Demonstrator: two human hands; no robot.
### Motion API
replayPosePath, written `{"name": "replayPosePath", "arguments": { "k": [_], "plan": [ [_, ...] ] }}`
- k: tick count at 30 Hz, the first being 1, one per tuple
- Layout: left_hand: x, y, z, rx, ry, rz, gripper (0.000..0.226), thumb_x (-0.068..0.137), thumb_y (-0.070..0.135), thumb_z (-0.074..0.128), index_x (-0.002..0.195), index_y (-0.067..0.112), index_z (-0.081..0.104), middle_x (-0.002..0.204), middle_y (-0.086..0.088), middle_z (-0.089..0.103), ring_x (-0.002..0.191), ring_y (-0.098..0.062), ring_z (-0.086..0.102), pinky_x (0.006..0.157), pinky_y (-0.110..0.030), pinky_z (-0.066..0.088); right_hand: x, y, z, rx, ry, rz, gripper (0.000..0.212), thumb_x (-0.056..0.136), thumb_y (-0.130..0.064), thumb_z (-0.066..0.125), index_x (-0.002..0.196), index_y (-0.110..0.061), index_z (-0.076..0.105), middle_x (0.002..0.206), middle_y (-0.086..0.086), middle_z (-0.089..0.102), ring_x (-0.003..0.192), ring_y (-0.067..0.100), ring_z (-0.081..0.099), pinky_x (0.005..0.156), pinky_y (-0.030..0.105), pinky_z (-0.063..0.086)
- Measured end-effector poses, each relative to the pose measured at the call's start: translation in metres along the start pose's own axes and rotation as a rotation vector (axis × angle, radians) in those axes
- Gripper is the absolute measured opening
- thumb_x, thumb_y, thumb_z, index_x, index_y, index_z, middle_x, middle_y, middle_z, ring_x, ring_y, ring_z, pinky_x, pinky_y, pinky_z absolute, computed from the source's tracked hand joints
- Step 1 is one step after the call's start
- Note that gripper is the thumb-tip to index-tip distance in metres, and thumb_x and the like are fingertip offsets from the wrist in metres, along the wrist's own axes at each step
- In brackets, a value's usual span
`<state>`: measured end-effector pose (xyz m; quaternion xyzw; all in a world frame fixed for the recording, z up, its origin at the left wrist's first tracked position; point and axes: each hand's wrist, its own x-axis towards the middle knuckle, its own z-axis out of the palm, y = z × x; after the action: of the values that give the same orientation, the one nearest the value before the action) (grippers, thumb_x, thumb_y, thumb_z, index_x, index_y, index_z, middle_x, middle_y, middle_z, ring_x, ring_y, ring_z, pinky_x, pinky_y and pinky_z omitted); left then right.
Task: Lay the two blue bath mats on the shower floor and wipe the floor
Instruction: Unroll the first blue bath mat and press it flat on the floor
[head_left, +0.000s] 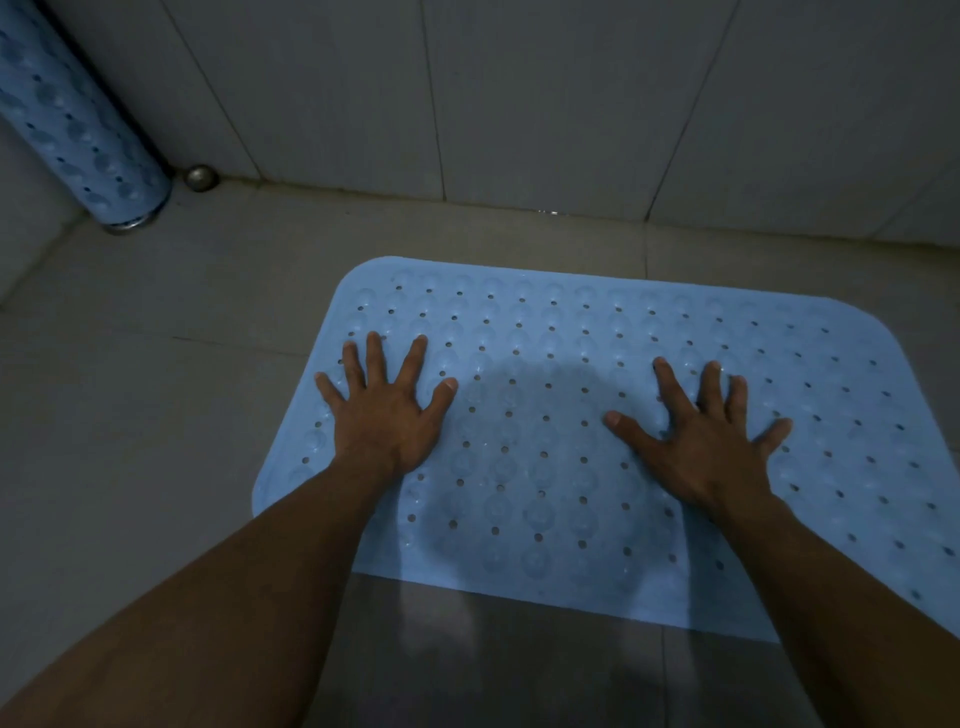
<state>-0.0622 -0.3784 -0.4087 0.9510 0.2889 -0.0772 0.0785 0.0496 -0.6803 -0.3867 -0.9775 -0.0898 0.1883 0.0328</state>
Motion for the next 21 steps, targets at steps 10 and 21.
{"name": "replayPosePath", "arguments": {
  "k": [10,21],
  "plan": [
    [0.002,0.001,-0.006,-0.009,-0.018,0.013,0.078,0.084,0.083,0.003,0.154,0.048,-0.004,0.165,-0.006,-0.013,0.15,-0.032,-0.02,0.115,-0.066,-0.009,-0.003,-0.003,-0.003,0.01,-0.016,0.031,0.102,0.063,-0.1,0.009,0.15,-0.051,-0.015,0.163,0.004,-0.023,0.148,0.033,-0.022,0.109,0.071,-0.014],
    [0.091,0.002,-0.02,-0.019,-0.01,0.112,0.07,0.089,0.076,-0.002,0.153,0.047,-0.01,0.165,-0.003,-0.016,0.15,-0.029,-0.02,0.117,-0.062,-0.01,0.084,-0.122,-0.007,0.01,0.147,-0.287,0.069,0.094,-0.07,0.002,0.156,-0.04,-0.003,0.166,0.003,-0.011,0.151,0.027,-0.013,0.114,0.067,-0.006]
  ]
}}
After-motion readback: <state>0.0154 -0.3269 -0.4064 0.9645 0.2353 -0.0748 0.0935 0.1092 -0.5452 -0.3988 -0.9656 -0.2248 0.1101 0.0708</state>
